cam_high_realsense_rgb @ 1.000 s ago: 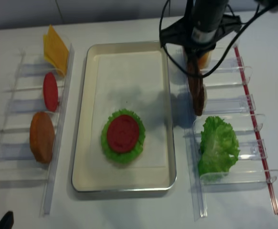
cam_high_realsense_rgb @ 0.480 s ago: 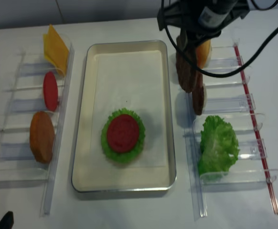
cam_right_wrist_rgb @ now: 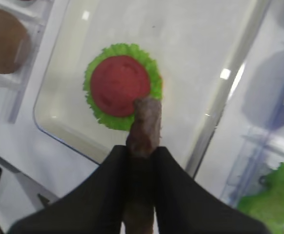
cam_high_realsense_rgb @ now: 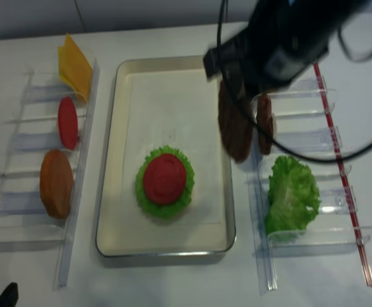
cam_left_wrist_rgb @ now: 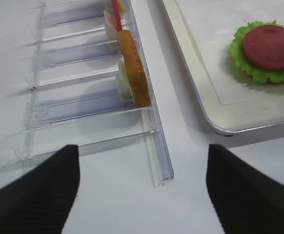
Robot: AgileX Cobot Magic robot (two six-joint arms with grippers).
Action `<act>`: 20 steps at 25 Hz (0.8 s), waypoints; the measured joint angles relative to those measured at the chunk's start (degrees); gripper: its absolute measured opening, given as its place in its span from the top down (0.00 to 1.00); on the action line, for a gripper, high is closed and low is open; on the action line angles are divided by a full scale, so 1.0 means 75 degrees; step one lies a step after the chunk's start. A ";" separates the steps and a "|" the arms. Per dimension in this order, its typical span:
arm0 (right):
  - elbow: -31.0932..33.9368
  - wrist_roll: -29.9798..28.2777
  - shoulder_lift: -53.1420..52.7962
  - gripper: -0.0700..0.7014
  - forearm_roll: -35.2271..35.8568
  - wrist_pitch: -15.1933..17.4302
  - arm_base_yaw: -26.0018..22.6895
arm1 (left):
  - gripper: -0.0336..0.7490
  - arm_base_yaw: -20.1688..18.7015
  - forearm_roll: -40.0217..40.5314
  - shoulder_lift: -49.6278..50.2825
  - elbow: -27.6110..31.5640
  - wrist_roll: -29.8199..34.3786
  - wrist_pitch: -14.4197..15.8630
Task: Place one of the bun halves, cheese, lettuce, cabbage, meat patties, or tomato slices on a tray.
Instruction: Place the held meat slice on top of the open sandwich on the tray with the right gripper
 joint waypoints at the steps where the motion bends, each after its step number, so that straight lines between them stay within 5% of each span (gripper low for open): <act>1: 0.0302 -0.0208 -0.0087 0.68 0.0401 -0.0265 0.0007 | 0.31 0.0000 0.0000 0.0000 0.0000 0.0000 0.0000; 12: 0.2555 -0.3183 -0.0362 0.68 0.3921 -0.2464 0.0036 | 0.31 0.0000 0.0000 0.0000 0.0000 0.0000 0.0000; 20: 0.2641 -0.6044 0.0625 0.68 0.7077 -0.2771 0.0036 | 0.31 0.0000 0.0000 0.0000 0.0000 0.0000 0.0000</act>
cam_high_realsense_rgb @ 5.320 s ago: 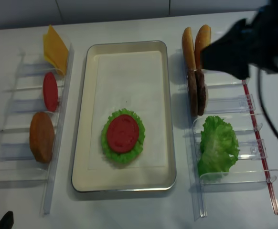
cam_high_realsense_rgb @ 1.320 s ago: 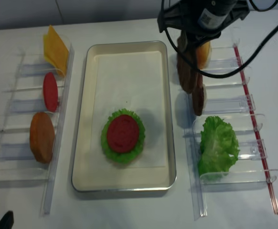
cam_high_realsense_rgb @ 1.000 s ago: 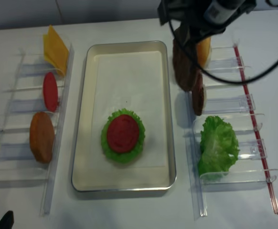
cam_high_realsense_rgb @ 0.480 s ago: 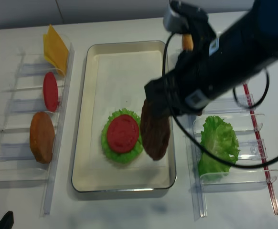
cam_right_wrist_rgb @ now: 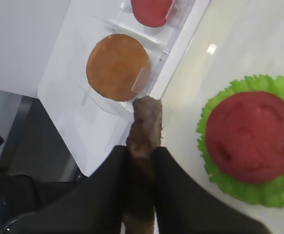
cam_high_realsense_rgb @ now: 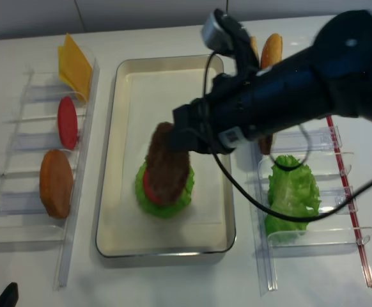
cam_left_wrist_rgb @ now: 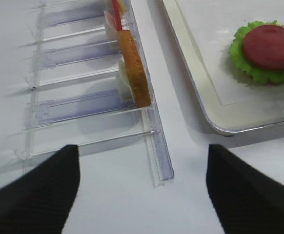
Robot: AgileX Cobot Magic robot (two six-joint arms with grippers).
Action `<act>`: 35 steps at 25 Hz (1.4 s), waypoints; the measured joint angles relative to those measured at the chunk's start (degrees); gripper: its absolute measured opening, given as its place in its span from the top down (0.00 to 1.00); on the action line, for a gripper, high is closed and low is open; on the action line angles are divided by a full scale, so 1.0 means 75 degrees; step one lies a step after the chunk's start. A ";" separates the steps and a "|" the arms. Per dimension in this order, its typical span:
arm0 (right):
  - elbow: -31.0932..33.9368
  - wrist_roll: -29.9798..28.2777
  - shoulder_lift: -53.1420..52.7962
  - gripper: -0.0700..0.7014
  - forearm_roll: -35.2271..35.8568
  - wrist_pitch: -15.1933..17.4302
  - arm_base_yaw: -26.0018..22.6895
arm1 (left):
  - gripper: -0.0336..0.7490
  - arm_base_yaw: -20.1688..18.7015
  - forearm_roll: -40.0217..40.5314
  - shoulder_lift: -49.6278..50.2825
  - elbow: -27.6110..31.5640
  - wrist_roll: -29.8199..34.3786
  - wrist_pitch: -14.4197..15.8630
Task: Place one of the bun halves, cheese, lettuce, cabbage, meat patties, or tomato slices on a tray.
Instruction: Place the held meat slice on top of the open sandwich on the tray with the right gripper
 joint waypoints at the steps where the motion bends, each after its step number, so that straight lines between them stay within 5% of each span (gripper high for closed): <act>1: 0.0000 -0.0368 0.0180 0.68 0.0412 0.0016 0.0000 | 0.31 0.0000 0.0000 0.0000 0.0000 0.0000 0.0000; 6: 0.0000 -0.1387 0.0876 0.68 0.1844 0.0226 0.0000 | 0.31 0.0000 0.0000 0.0000 0.0000 0.0000 0.0000; 16: 0.0000 -0.2465 0.1548 0.68 0.2604 0.0253 -0.0016 | 0.31 0.0000 0.0000 0.0000 0.0000 0.0000 0.0000; 19: 0.0000 -0.2435 0.1599 0.68 0.2747 0.0596 -0.0285 | 0.31 0.0000 0.0000 0.0000 0.0000 0.0000 0.0000; 26: 0.0000 -0.2601 0.2432 0.68 0.3457 0.2441 -0.0956 | 0.31 0.0000 0.0000 0.0000 0.0000 0.0000 0.0000; 35: 0.0000 -0.3033 0.2844 0.68 0.3488 0.2561 -0.0956 | 0.31 0.0000 0.0000 0.0000 0.0000 0.0000 0.0000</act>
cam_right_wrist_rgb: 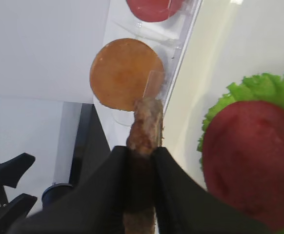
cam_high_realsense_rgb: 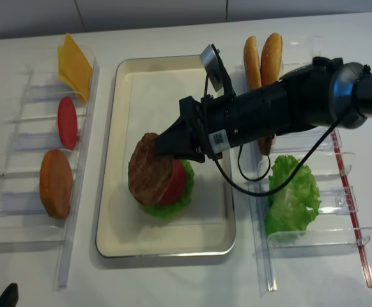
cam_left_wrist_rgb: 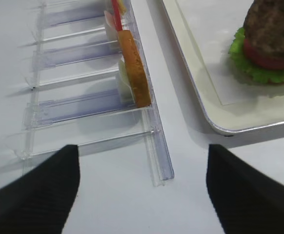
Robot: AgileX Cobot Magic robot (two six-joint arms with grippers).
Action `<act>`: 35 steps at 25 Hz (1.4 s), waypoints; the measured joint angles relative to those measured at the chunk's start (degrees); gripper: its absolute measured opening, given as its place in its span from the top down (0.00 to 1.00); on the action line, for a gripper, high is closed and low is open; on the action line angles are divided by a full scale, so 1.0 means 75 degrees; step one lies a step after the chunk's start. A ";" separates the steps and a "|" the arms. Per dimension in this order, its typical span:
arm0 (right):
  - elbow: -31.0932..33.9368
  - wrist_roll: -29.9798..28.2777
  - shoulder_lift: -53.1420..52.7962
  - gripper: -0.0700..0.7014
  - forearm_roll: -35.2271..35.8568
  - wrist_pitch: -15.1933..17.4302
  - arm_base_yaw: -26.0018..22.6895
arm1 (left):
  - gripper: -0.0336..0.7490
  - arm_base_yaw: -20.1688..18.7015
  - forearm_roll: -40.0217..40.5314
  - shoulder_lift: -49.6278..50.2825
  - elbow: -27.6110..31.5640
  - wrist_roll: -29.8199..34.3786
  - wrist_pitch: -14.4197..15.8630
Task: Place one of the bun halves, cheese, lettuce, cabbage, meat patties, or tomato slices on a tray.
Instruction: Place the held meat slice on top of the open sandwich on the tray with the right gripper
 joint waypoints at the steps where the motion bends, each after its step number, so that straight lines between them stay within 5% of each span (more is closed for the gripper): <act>1: 0.0000 -0.0013 0.0040 0.68 0.0000 -0.0057 0.0000 | 0.31 0.0000 0.0000 0.0000 0.0000 0.0000 0.0000; 15: 0.0000 0.0001 0.0285 0.68 -0.0082 -0.0454 -0.0300 | 0.31 0.0000 0.0000 0.0000 0.0000 0.0000 0.0000; 21: 0.0000 0.0131 0.0285 0.68 0.0007 0.0090 -0.0304 | 0.31 0.0000 0.0000 0.0000 0.0000 0.0000 0.0000; 35: 0.0000 0.0131 0.0711 0.68 0.0055 0.0177 -0.0304 | 0.31 0.0000 0.0000 0.0000 0.0000 0.0000 0.0000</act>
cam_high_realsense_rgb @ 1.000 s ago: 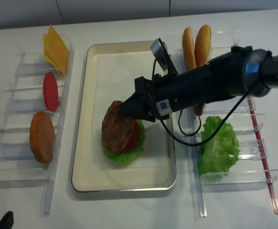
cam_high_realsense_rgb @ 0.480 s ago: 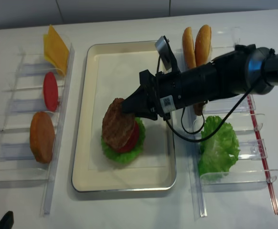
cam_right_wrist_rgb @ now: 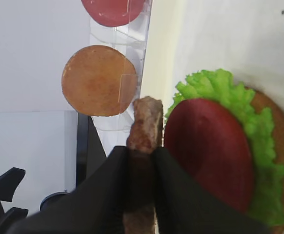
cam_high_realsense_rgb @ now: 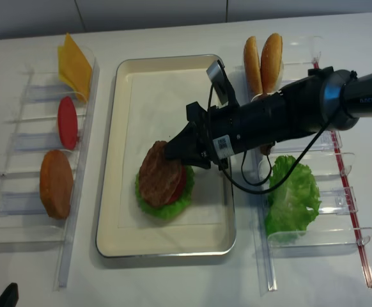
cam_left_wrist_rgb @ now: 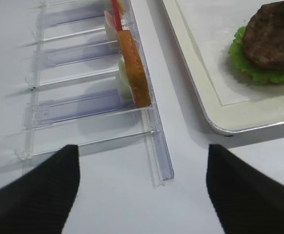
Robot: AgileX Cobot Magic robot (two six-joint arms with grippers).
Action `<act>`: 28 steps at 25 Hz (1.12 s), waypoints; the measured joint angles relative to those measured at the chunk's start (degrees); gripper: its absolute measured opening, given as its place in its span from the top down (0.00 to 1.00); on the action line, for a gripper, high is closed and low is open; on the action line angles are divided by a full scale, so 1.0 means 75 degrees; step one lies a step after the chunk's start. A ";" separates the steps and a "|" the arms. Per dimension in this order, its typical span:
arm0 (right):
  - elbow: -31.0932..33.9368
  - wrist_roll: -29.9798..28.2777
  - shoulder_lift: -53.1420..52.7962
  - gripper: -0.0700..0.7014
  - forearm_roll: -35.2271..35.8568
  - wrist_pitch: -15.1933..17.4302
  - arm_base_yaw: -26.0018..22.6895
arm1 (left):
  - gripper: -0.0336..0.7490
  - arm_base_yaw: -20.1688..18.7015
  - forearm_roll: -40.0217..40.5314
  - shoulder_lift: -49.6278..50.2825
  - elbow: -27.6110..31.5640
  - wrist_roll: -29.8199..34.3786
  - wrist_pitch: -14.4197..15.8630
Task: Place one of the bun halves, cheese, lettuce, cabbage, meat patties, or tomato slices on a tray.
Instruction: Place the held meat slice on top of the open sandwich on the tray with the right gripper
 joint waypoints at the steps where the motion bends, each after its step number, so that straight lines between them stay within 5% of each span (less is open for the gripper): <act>1: 0.0000 0.0000 0.0000 0.68 0.0000 -0.0025 0.0000 | 0.31 0.0000 0.0000 0.0000 0.0000 0.0000 0.0000; 8: 0.0000 -0.0160 0.0000 0.66 0.0013 -0.0064 0.0000 | 0.31 0.0000 0.0000 0.0000 0.0000 0.0000 0.0000; 14: 0.0000 -0.0076 0.0000 0.36 -0.0031 -0.0064 0.0000 | 0.31 0.0000 0.0000 0.0000 0.0000 0.0000 0.0000; 17: 0.0000 -0.0076 0.0000 0.29 -0.0102 -0.0064 0.0000 | 0.31 0.0000 0.0000 0.0000 0.0000 0.0000 0.0000; 28: -0.0417 0.0036 0.0000 0.27 -0.0963 -0.0375 0.0000 | 0.31 0.0000 0.0000 0.0000 0.0000 0.0000 0.0000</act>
